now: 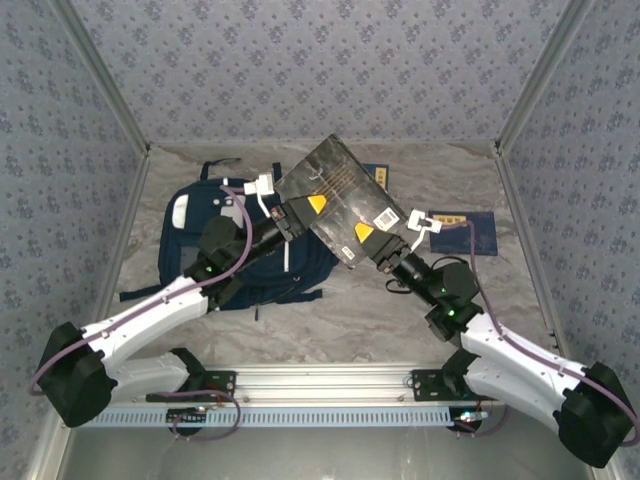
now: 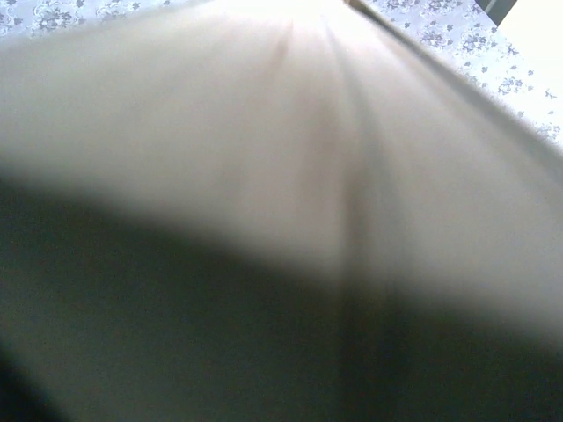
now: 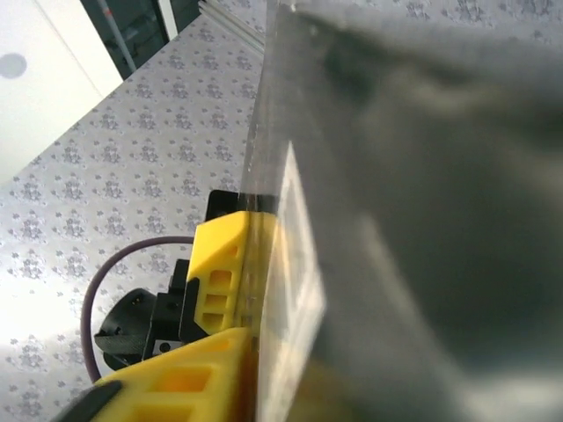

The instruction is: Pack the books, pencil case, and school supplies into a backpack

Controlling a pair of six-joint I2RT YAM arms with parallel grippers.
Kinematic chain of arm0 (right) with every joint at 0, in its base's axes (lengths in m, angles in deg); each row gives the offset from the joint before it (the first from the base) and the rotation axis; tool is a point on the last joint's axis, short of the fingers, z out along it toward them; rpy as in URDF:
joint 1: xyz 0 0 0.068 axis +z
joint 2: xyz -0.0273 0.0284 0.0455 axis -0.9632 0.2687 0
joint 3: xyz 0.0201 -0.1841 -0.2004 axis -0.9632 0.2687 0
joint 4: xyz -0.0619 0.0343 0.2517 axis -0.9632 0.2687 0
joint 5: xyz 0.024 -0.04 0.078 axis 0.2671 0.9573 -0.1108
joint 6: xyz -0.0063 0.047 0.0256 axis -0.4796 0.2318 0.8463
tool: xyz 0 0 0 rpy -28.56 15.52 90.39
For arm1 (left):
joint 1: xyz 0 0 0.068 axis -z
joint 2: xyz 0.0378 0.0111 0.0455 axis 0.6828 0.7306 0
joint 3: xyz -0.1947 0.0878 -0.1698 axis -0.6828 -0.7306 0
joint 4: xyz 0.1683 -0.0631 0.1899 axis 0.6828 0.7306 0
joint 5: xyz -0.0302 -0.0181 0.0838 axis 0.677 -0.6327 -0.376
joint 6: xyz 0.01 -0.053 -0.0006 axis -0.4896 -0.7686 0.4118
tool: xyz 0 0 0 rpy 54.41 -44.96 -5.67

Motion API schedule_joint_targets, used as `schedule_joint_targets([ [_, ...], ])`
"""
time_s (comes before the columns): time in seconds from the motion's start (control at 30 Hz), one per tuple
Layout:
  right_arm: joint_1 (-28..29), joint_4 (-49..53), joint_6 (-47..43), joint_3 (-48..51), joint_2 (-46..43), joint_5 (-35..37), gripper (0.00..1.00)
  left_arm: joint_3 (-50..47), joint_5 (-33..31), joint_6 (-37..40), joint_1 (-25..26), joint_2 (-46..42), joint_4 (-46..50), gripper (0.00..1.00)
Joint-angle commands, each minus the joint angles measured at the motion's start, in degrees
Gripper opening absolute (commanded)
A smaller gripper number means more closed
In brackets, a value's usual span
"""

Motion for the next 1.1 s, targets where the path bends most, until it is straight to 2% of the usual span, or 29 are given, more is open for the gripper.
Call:
schedule_joint_targets([
  [0.0,0.1,-2.7,-1.5,0.6,-2.5,4.8,0.09,1.5,-1.2,-0.4,0.3,-0.2,-5.2,0.0],
  [0.07,0.2,-2.5,-1.8,0.7,-3.2,5.1,0.1,1.4,-1.6,-0.4,0.5,0.1,-4.9,0.0],
  [0.1,0.2,-2.3,-1.7,0.6,-3.2,5.4,0.15,1.2,-1.8,-0.5,0.7,0.2,-5.1,0.0],
  [0.17,0.1,-2.0,-1.8,0.3,-3.4,5.5,0.37,1.0,-2.0,-0.7,0.9,0.5,-5.7,0.0],
  [0.2,0.1,-1.9,-1.8,0.3,-3.5,5.8,0.43,1.0,-2.1,-0.7,1.0,0.7,-6.0,0.0],
  [0.3,0.1,-3.5,-1.7,1.2,-3.4,6.8,0.46,0.8,-2.6,-0.7,1.0,0.6,-5.9,0.0],
  [0.57,0.5,-7.9,-0.3,2.1,-0.8,7.0,0.2,0.7,-3.4,-0.7,2.2,1.6,-6.2,0.0],
  [0.67,0.5,-8.5,-0.6,2.0,-0.6,6.6,0.0,1.1,-3.0,-0.3,2.4,2.1,-5.1,0.02],
  [0.77,0.1,-3.5,-1.8,2.8,-3.8,7.8,0.0,2.5,-3.8,4.0,2.4,0.6,4.5,0.39],
  [0.8,-0.2,1.1,-3.0,3.0,-6.0,8.7,0.0,3.6,-4.9,6.4,2.4,-0.4,10.4,0.48],
  [0.87,-0.6,10.5,-5.7,2.7,-10.8,10.7,0.0,5.6,-8.1,11.1,2.4,-1.9,22.2,0.55],
  [0.93,-0.8,25.3,-8.2,1.4,-16.8,14.7,0.0,8.4,-13.4,16.1,2.2,-2.5,35.8,0.55],
  [1.07,-1.0,46.2,-12.9,-1.8,-23.2,21.4,0.0,11.7,-16.7,22.0,0.0,-0.5,49.4,0.56],
])
